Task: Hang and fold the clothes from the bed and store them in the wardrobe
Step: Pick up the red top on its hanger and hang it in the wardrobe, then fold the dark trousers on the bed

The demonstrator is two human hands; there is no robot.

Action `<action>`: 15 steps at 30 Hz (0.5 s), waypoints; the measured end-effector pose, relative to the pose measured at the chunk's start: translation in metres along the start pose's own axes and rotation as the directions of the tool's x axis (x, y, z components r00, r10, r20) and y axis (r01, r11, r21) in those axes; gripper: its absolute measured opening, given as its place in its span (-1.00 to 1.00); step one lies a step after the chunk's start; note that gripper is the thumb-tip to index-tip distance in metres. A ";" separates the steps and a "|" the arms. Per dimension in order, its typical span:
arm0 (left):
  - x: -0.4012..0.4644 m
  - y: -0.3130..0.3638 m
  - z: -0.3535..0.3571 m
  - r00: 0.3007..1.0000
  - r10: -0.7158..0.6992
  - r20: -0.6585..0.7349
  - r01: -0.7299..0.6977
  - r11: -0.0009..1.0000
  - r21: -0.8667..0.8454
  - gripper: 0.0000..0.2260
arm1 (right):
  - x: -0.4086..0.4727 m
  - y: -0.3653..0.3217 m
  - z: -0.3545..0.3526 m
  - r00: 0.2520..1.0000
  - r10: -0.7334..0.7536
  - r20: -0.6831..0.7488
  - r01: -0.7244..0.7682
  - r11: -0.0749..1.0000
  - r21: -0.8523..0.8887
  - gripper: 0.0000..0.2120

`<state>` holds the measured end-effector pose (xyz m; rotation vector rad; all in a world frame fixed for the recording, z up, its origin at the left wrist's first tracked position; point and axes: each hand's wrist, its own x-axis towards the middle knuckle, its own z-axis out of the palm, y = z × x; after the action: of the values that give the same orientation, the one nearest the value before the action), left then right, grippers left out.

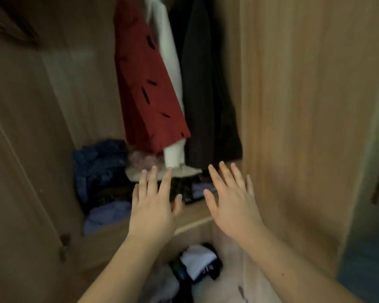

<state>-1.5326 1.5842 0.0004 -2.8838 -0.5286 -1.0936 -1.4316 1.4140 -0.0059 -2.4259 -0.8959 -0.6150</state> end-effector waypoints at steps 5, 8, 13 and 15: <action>-0.133 0.069 0.017 0.971 0.103 0.215 -0.086 0.992 -0.088 -0.38 | -0.157 0.045 -0.022 0.977 0.140 0.160 -0.117 0.983 -0.145 -0.36; -0.201 0.116 0.023 0.934 0.165 0.318 -0.127 0.982 -0.136 -0.38 | -0.246 0.074 -0.039 0.940 0.280 0.193 -0.238 0.948 -0.212 -0.37; -0.297 0.213 0.030 0.809 0.333 0.485 -0.229 0.938 -0.260 -0.38 | -0.389 0.133 -0.080 0.831 0.505 0.233 -0.437 0.852 -0.289 -0.38; -0.321 0.261 0.030 0.745 0.426 0.513 -0.305 0.902 -0.307 -0.39 | -0.439 0.159 -0.104 0.778 0.591 0.212 -0.519 0.796 -0.312 -0.37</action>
<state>-1.6554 1.2436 -0.2023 -3.2685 0.1922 -0.2170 -1.6483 1.0410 -0.2121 -2.8621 -0.1525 -0.1284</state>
